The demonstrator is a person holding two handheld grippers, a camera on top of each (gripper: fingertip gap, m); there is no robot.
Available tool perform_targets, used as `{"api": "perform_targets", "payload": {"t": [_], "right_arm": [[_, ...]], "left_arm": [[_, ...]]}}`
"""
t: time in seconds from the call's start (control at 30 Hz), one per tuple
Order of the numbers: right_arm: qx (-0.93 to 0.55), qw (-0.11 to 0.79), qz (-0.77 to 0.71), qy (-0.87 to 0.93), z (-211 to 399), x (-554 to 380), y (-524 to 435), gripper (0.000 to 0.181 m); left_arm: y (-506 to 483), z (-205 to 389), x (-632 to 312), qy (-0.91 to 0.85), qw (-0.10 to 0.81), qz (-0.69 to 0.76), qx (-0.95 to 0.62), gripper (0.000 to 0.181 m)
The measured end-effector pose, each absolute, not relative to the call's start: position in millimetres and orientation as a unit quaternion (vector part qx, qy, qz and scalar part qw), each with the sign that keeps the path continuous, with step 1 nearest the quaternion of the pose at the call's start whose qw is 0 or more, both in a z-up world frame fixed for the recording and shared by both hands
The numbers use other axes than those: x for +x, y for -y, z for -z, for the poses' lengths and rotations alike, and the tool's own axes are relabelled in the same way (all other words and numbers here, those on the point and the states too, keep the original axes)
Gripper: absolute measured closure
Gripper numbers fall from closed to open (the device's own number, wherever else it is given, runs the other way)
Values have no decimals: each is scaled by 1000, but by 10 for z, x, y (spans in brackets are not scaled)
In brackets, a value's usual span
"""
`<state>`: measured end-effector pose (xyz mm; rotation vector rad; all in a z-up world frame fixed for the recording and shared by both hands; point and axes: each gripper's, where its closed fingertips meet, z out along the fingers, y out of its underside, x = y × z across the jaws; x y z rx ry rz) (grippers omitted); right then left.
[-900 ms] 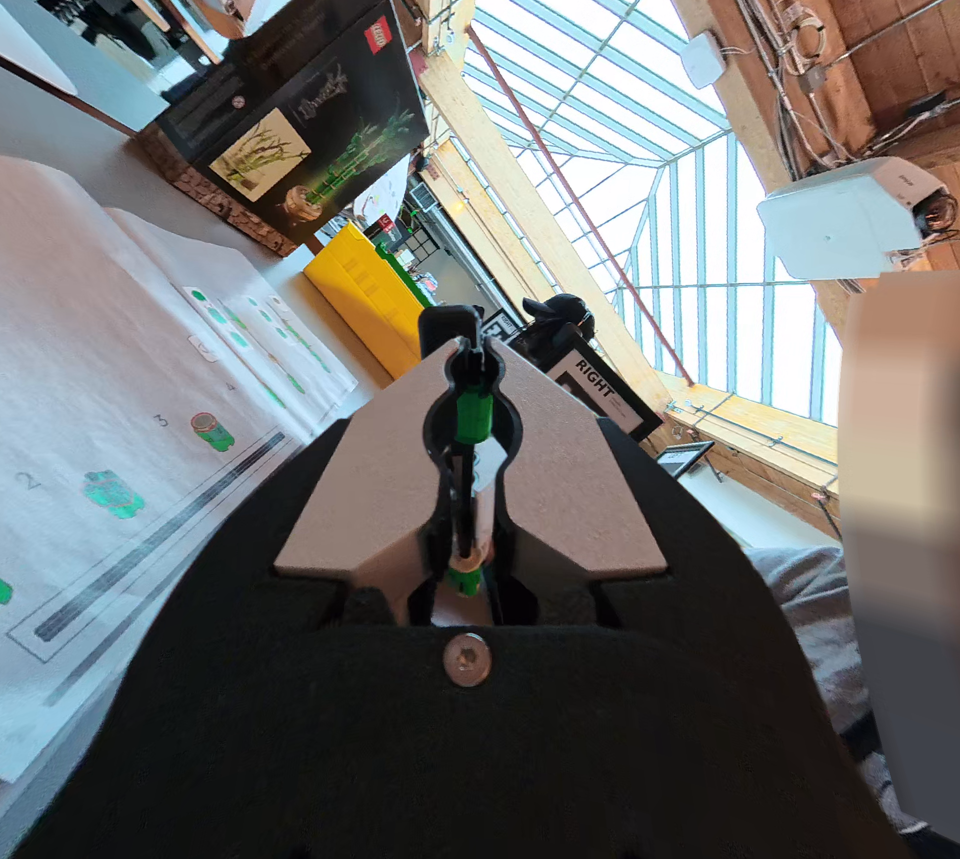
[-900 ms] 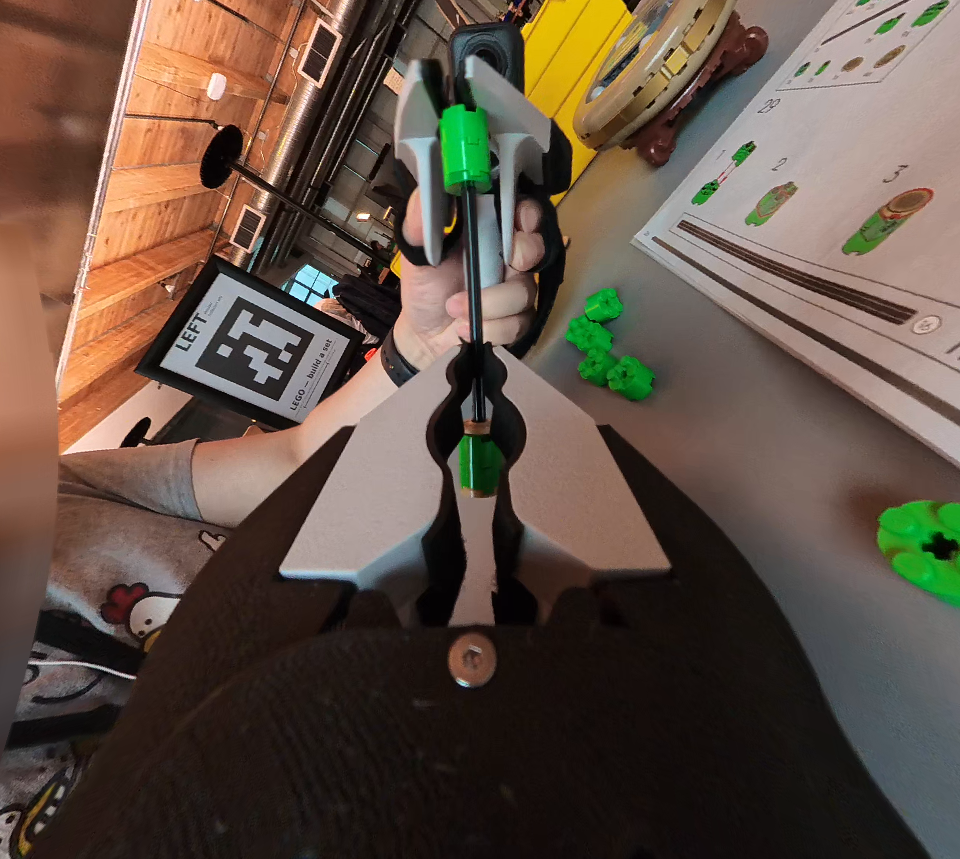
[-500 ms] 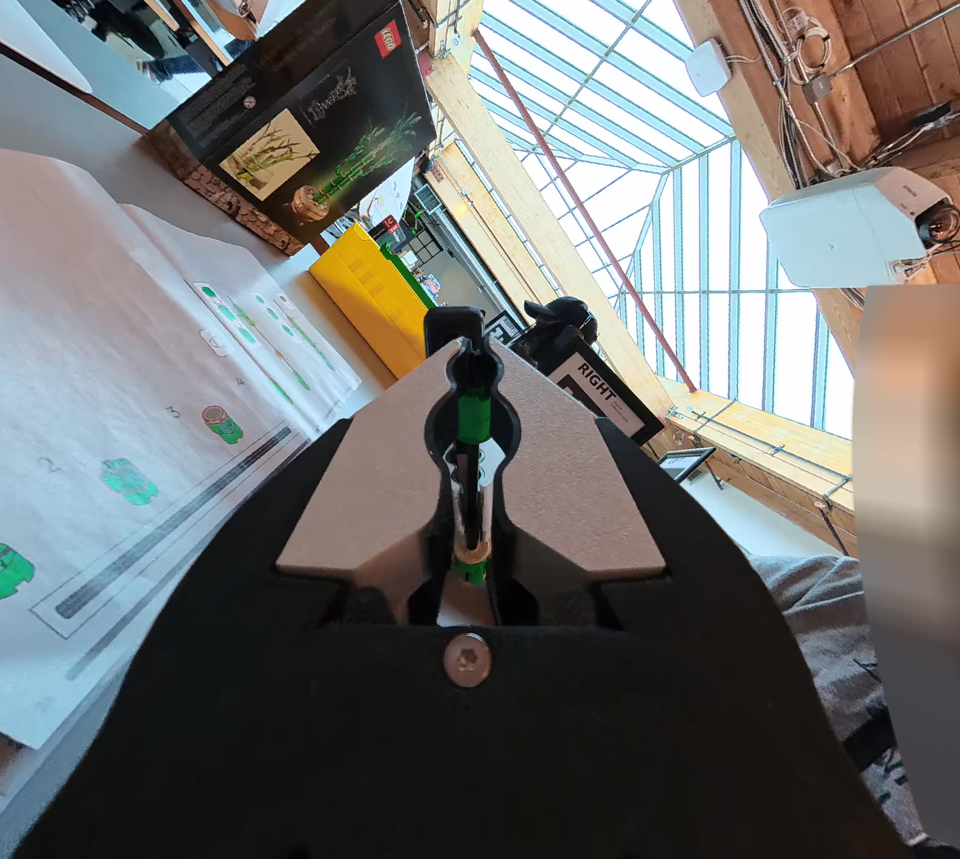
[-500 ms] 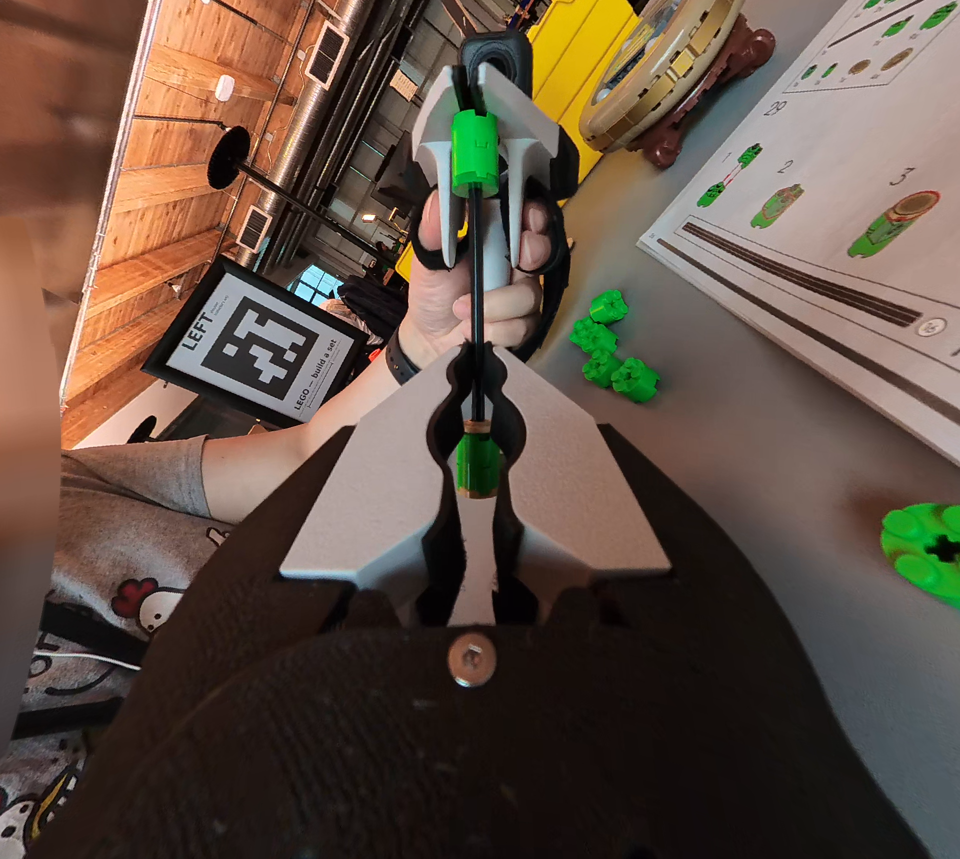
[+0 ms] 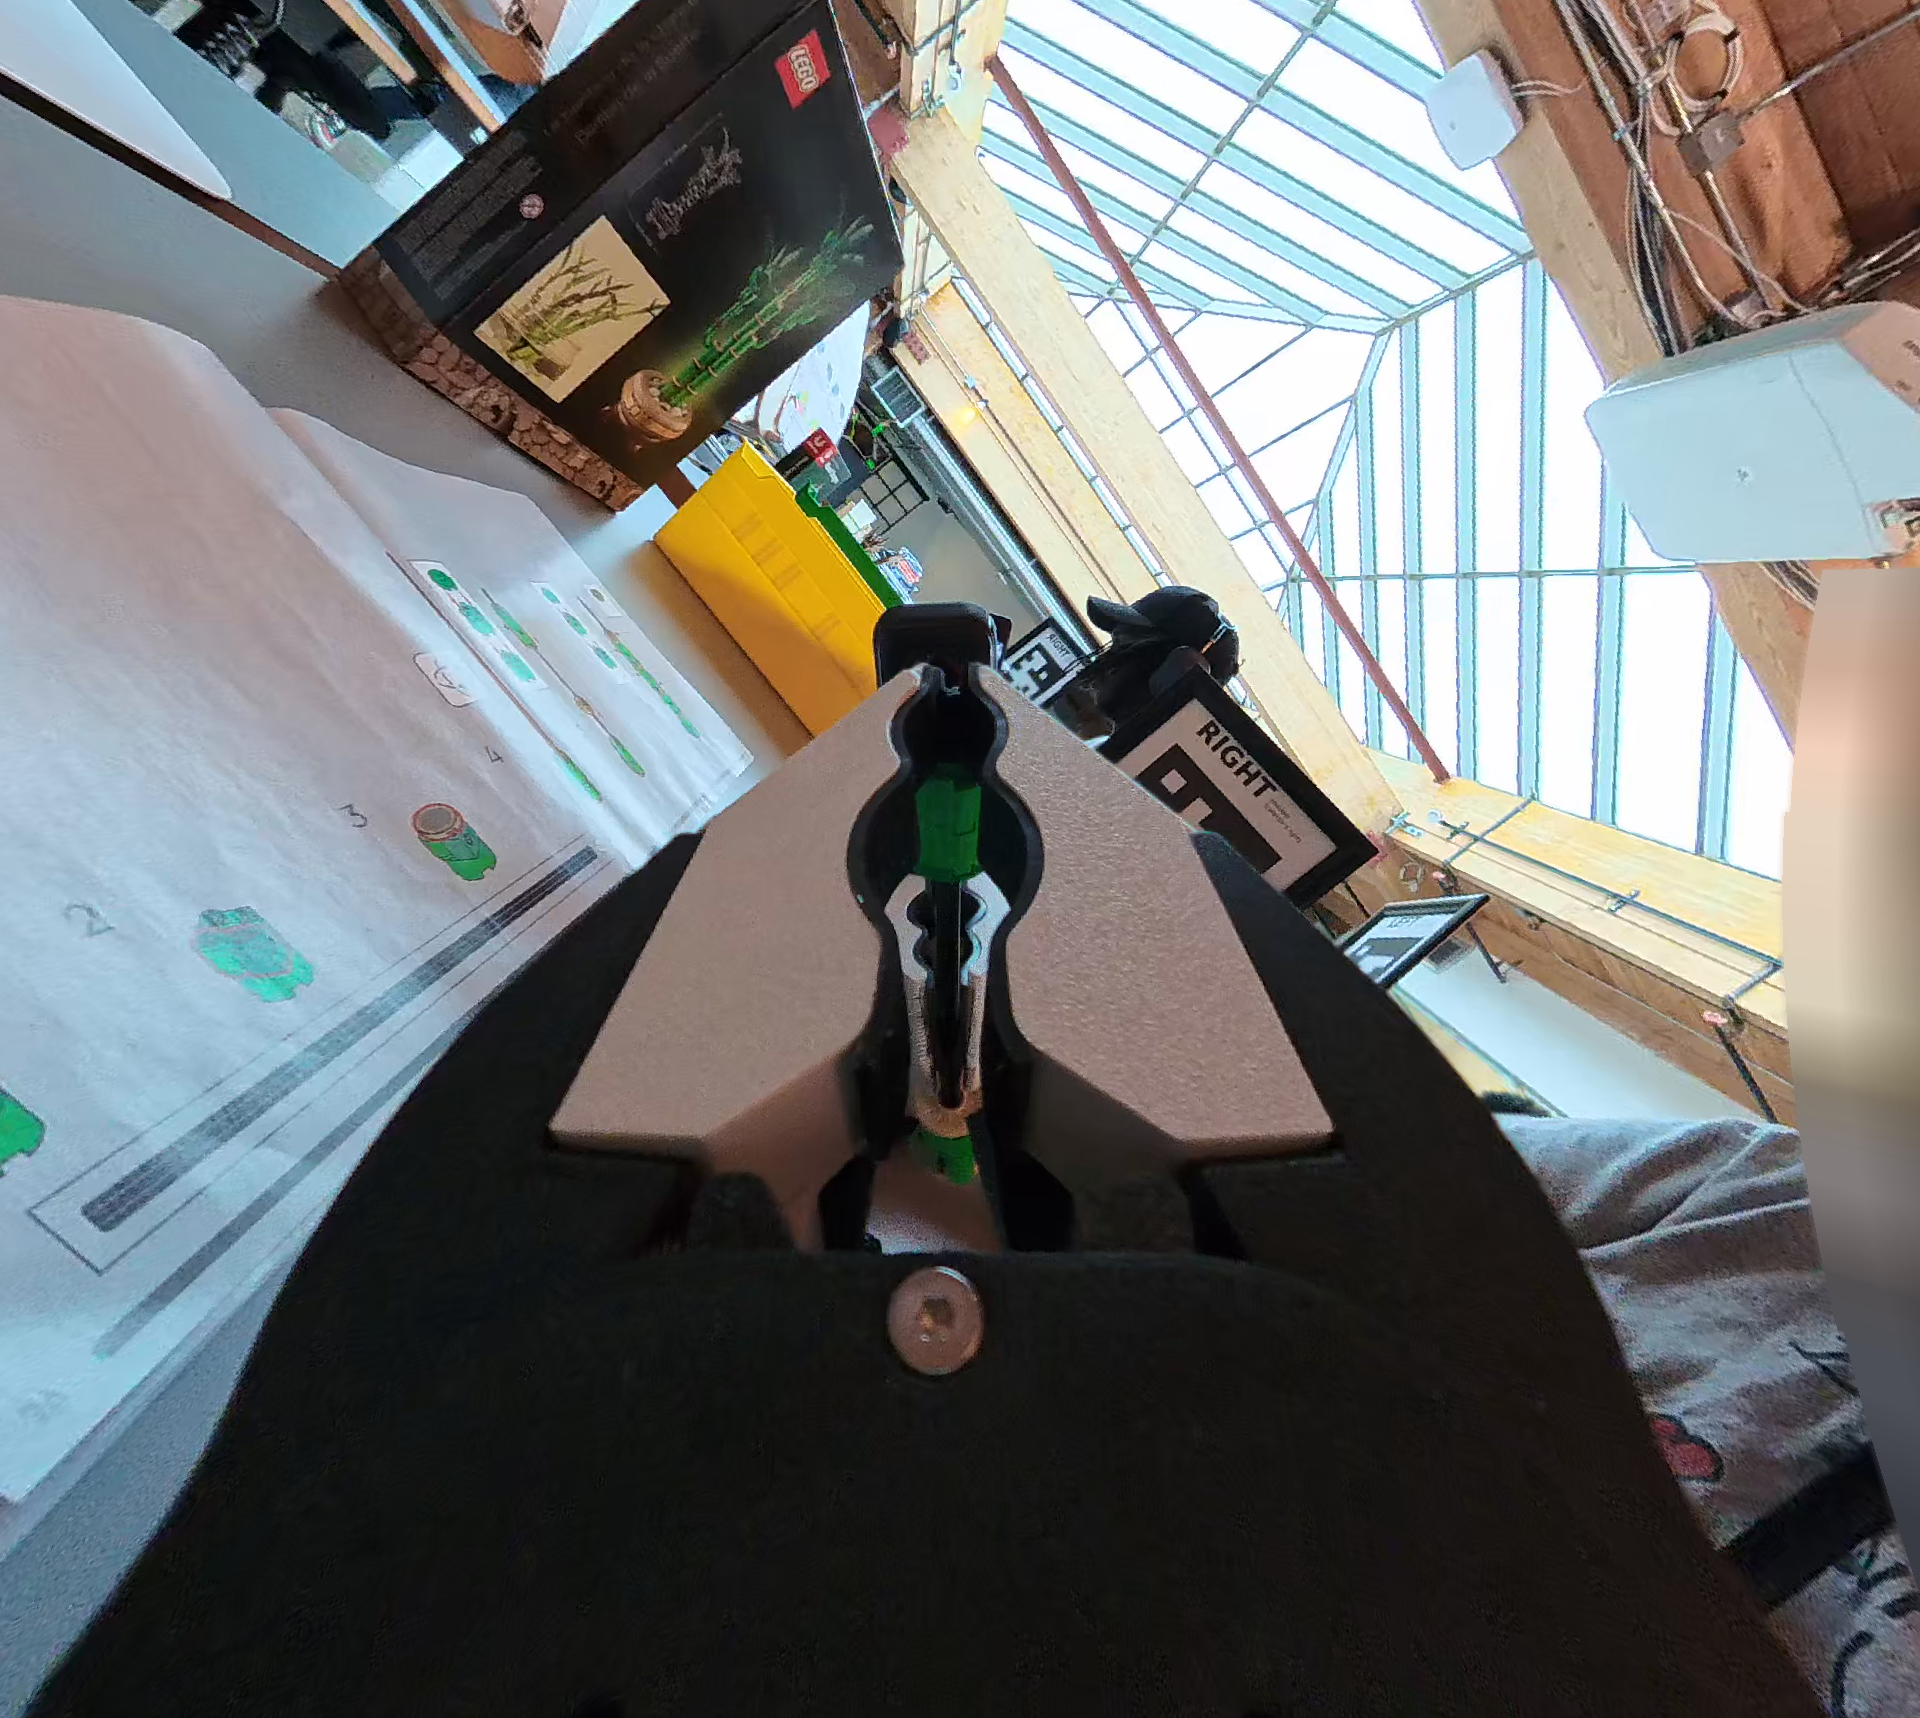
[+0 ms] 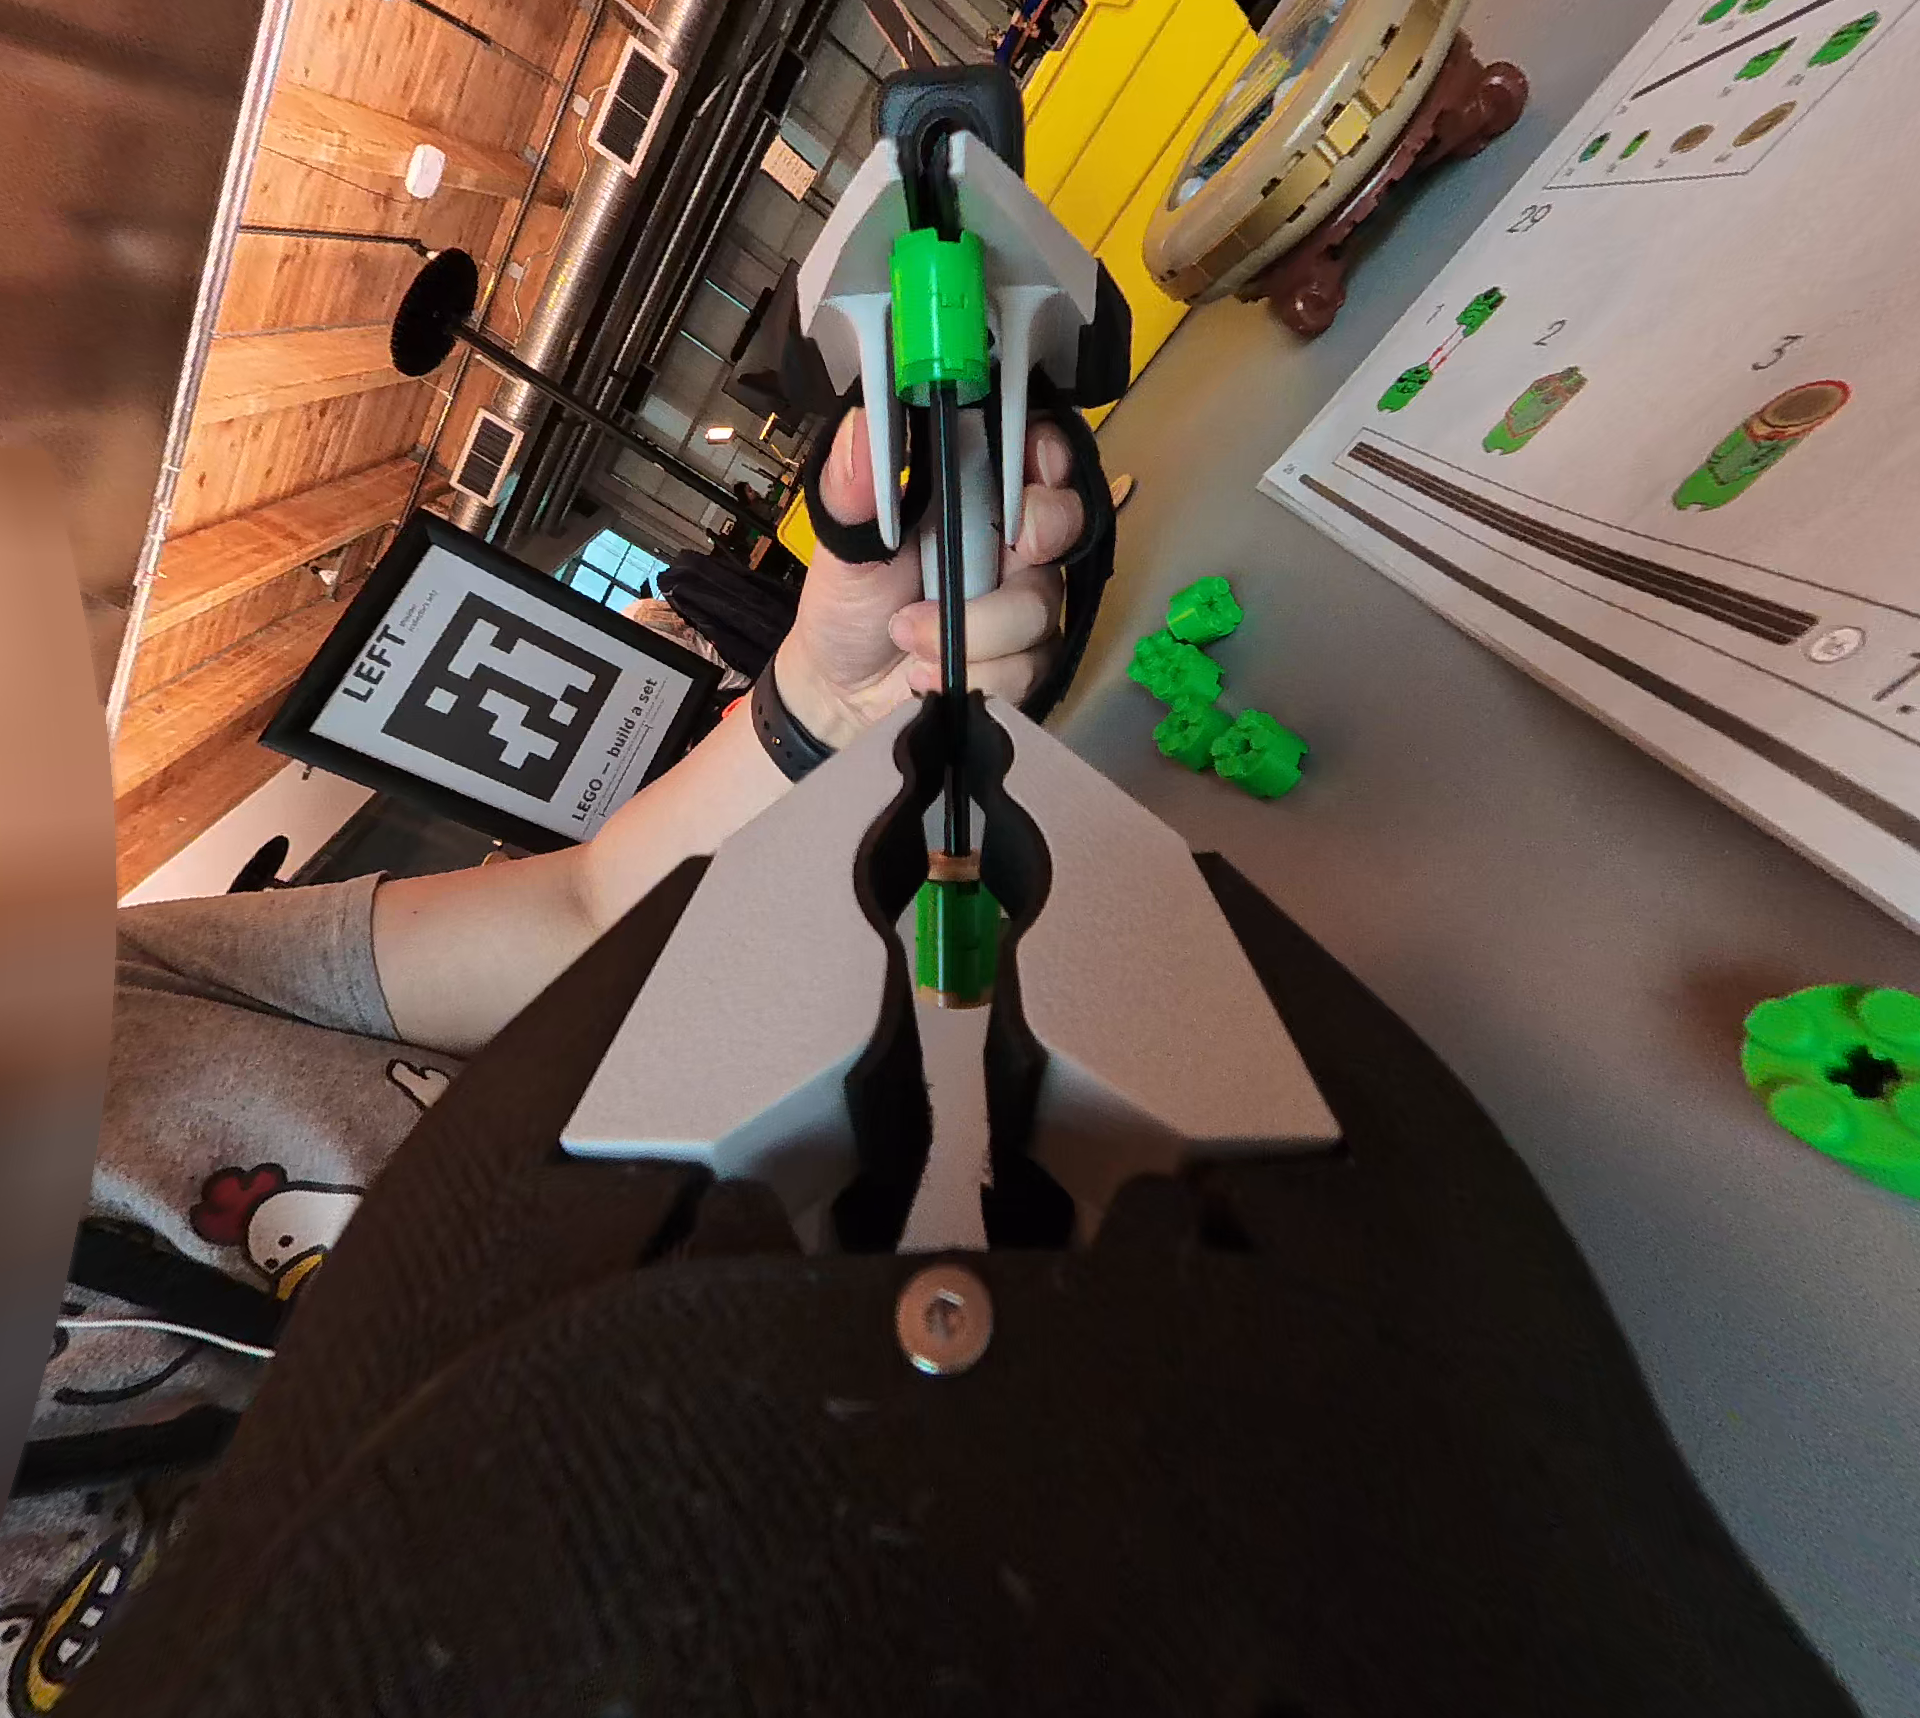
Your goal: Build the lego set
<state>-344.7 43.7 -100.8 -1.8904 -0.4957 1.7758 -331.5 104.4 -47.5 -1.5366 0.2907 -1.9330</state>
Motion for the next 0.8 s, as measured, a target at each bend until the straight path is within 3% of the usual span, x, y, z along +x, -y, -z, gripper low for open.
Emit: {"api": "perform_targets", "payload": {"t": [0.8], "right_arm": [[-702,252,-640,185,1036,-3444,-450,181]], "left_arm": [[-1002,539,-3252,-126,308,726,-602,178]]}}
